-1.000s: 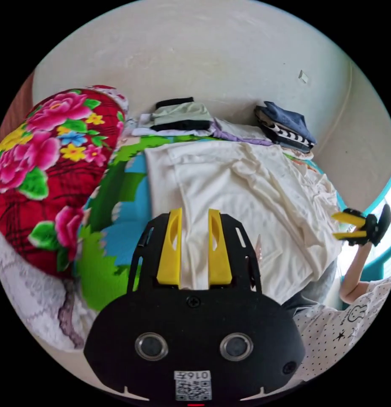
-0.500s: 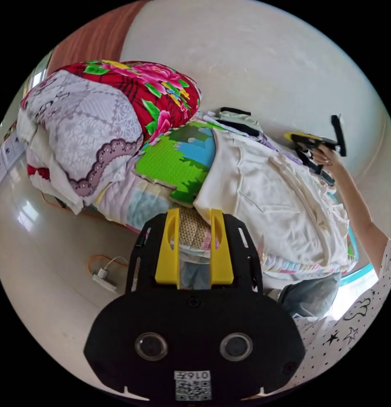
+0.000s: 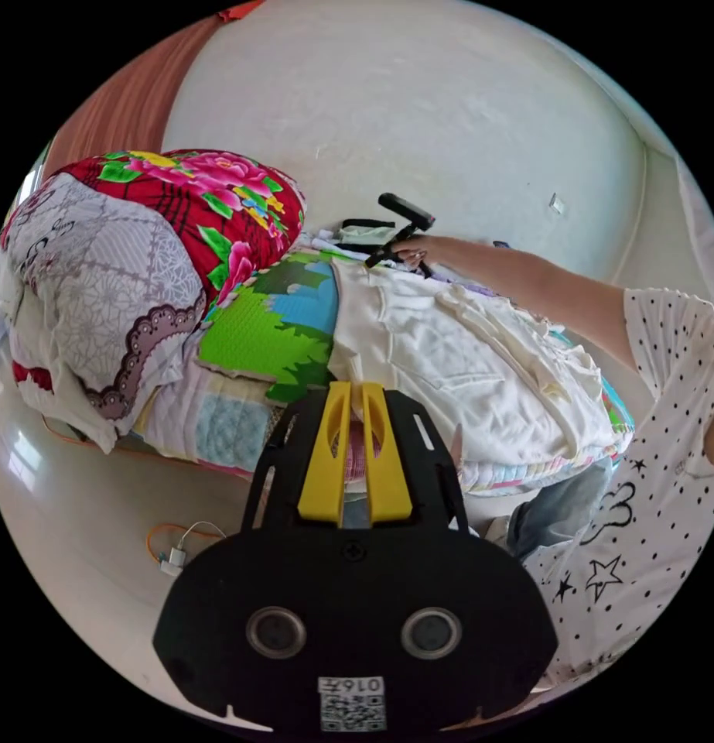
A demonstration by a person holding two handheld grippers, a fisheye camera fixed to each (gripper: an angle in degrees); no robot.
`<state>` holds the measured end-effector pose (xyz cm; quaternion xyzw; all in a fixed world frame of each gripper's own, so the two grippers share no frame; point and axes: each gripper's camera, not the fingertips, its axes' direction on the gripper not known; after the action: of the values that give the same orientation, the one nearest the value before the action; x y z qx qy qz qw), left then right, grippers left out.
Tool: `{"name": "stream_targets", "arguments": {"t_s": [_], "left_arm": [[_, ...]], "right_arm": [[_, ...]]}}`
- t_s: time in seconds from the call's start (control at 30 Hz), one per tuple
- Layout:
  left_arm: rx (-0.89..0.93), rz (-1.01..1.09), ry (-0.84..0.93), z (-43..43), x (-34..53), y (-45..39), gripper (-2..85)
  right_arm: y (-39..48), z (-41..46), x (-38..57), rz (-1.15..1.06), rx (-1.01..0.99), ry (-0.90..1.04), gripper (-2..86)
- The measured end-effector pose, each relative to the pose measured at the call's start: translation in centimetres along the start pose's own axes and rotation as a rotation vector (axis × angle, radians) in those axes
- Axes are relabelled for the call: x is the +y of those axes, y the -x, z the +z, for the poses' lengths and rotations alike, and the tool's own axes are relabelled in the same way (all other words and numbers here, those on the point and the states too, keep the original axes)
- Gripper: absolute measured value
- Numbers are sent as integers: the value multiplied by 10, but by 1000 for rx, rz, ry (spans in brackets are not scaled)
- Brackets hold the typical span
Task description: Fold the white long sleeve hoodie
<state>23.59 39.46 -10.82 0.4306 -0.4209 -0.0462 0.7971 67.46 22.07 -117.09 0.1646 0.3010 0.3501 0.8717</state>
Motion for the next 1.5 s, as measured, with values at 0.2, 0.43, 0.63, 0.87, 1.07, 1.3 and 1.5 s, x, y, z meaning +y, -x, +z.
{"name": "stream_targets", "arguments": {"t_s": [0.2,0.43,0.63,0.87,1.07,1.3,1.5], "left_arm": [[-11,-40,-34,-11,-7,12,-5],[-29,-85,-38,-22,5,12,-3],[-16,-170,-37,-23,25,11,23],[-184,-290,-77,-63,70,-1,74],[87,-35,-78,-35,71,-104,77],[500,317,170,58,86,-292,80],[498,446,315,94,146,-369,94]], "right_arm": [[-11,6,5,129,74,-102,4],[-2,40,32,151,104,-129,5],[6,33,67,199,23,-107,19],[-9,-62,228,313,82,-294,28],[59,-139,483,211,101,-382,16],[169,-125,736,257,6,-230,72],[225,-94,915,463,-114,-305,100]]}}
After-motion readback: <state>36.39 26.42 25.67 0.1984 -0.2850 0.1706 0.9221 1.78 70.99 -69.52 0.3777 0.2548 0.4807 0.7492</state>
